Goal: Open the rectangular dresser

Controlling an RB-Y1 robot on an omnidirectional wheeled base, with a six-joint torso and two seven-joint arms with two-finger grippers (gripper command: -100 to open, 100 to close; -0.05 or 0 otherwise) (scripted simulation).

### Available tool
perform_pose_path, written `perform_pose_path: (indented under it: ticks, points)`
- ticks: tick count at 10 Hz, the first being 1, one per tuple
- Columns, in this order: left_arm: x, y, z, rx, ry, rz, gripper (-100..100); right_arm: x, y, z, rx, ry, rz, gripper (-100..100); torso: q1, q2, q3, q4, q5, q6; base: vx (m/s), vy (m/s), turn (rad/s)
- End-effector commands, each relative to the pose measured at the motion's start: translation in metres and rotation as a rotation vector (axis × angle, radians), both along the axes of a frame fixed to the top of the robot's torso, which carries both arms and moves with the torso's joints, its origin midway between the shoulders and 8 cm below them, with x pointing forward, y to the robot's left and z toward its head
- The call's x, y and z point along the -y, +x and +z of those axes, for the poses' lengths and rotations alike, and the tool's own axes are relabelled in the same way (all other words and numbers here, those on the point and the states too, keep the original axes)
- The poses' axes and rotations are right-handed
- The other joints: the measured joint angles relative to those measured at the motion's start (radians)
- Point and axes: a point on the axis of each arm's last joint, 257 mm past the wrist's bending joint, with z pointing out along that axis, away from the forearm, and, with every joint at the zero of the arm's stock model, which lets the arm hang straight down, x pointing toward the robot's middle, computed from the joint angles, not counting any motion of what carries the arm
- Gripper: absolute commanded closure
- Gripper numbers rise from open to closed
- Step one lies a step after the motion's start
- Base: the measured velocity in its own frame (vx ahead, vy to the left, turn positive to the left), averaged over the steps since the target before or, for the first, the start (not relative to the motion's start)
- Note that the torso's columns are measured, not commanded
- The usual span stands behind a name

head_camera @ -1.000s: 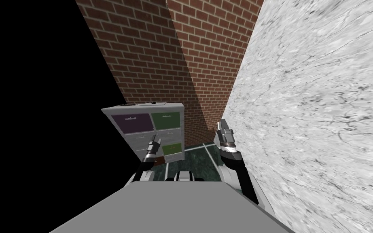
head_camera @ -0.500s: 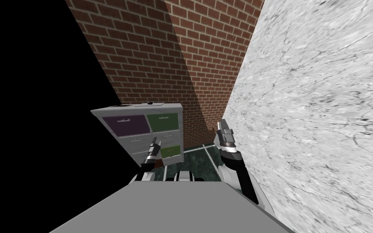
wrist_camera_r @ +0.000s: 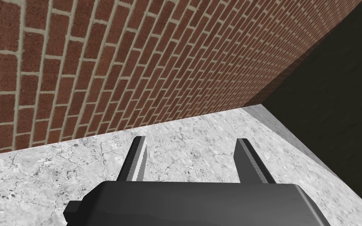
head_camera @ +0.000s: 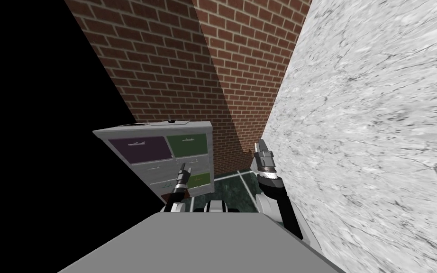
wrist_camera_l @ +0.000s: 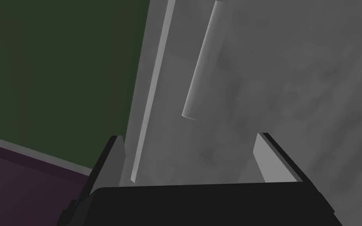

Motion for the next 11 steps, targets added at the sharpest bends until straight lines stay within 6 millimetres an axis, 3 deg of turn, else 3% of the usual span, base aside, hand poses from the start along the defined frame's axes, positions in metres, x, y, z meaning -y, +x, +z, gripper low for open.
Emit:
perform_pose_path:
  ticks: [1,5,6,8,11]
  points:
    - [0.011,0.001,-0.013,-0.015,-0.053,0.012,-100,0.0,0.0,0.0,0.0,0.0,0.0,0,0.0,0.0,0.0,0.0,0.0,0.0,0.038,-0.014,-0.004]
    - [0.006,0.006,-0.003,-0.01,-0.041,0.008,-100,0.0,0.0,0.0,0.0,0.0,0.0,0,0.001,-0.002,-0.001,-0.001,0.0,0.0,0.039,0.003,0.004]
    - [0.008,0.001,-0.01,-0.012,-0.042,0.009,100,0.0,0.0,0.0,0.0,0.0,0.0,0,0.0,0.0,0.0,0.0,0.0,0.0,-0.032,-0.005,-0.012]
    - [0.008,0.001,-0.002,-0.011,-0.042,0.005,100,0.0,0.0,0.0,0.0,0.0,0.0,0,0.0,0.002,0.001,0.001,0.0,0.0,-0.069,-0.021,0.011]
    - [0.009,0.0,0.004,-0.007,-0.041,0.0,100,0.0,0.0,0.0,0.0,0.0,0.0,0,-0.001,0.004,0.003,0.001,0.0,0.0,-0.209,-0.041,0.024]
